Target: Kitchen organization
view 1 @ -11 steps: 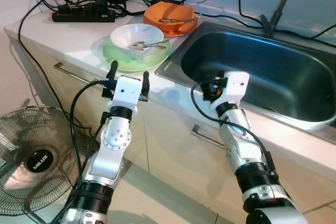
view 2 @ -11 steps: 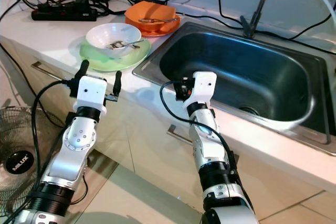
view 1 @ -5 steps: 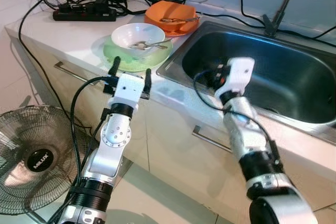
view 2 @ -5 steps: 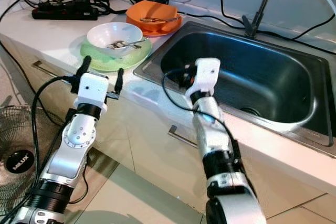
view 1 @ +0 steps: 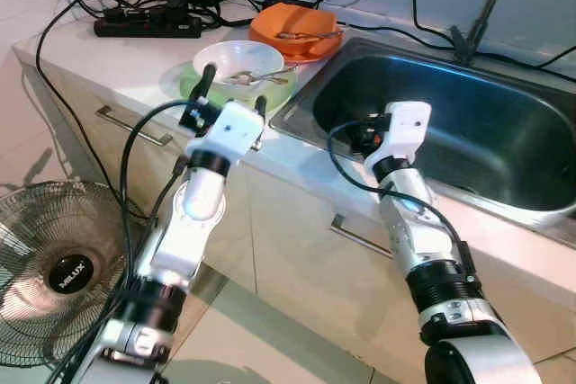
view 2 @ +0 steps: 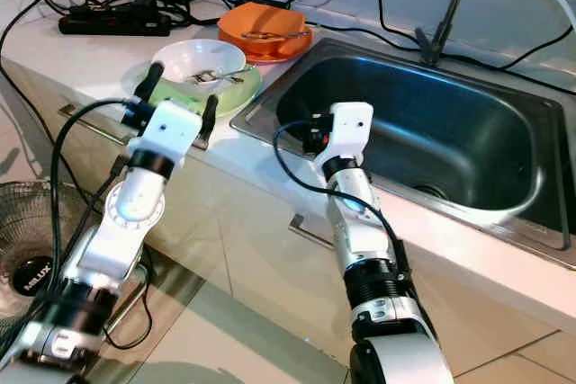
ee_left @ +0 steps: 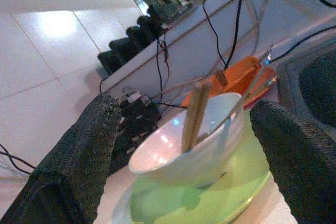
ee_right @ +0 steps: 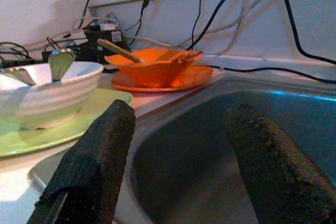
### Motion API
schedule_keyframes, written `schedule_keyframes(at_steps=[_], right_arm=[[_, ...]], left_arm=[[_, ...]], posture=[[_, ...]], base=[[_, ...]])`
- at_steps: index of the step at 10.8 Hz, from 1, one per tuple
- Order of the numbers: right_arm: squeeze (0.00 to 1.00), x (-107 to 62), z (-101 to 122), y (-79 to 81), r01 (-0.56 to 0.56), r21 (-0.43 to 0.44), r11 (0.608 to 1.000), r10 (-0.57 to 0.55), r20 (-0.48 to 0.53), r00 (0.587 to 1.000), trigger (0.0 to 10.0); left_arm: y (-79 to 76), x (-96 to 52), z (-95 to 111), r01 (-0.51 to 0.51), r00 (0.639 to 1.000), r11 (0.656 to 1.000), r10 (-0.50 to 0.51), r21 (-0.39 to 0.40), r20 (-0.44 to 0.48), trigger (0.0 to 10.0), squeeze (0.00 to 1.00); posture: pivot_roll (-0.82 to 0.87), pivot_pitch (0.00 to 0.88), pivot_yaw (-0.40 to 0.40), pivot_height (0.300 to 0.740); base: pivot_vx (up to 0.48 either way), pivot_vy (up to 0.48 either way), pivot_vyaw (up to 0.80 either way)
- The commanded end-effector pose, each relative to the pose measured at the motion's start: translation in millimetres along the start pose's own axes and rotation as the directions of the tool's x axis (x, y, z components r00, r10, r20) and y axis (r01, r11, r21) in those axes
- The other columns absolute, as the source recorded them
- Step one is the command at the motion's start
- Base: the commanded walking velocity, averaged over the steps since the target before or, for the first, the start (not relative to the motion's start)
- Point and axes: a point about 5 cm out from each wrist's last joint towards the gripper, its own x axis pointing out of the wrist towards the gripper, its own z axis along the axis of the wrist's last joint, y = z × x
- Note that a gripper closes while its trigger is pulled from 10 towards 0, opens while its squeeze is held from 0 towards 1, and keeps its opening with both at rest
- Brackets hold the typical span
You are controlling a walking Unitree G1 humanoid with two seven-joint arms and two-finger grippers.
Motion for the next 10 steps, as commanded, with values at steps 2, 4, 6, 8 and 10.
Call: schedule_keyframes(at_steps=[2,4,6,8,10], right_arm=[[0.0,-2.5,-3.8,-1.9,0.009,-0.001,1.0,-0.009,-0.01,1.0,10.0],[0.0,-2.8,-4.0,-3.0,0.018,0.001,1.0,-0.018,-0.009,1.0,10.0],[0.0,-3.2,-4.4,-1.6,0.021,0.007,1.0,-0.021,-0.007,1.0,10.0],[0.0,-3.7,-4.8,-0.7,0.021,0.009,1.0,-0.021,-0.007,1.0,10.0],[0.0,-4.0,-4.8,-0.5,0.025,0.009,1.0,-0.025,-0.007,1.0,10.0]], left_arm=[[-4.8,1.8,-4.0,0.019,1.0,0.999,-0.018,0.035,-0.014,10.0,0.0],[-3.4,8.8,-6.8,0.024,0.999,0.996,-0.021,0.086,-0.029,10.0,0.0],[-0.8,20.2,-2.0,0.022,1.0,0.995,-0.022,0.1,-0.005,10.0,0.0],[0.2,25.2,-2.4,0.025,1.0,0.993,-0.024,0.111,-0.008,10.0,0.0],[-2.1,33.5,-1.0,0.051,0.999,0.991,-0.051,0.123,-0.001,10.0,0.0]], posture=[[0.21,0.009,-0.019,0.74],[0.21,0.014,-0.02,0.74],[0.21,0.017,-0.015,0.74],[0.21,0.017,-0.014,0.74],[0.2,0.022,-0.01,0.74]], base=[[0.0,0.0,0.0],[0.0,0.0,0.0],[0.0,0.0,0.0],[0.0,0.0,0.0],[0.0,0.0,0.0]])
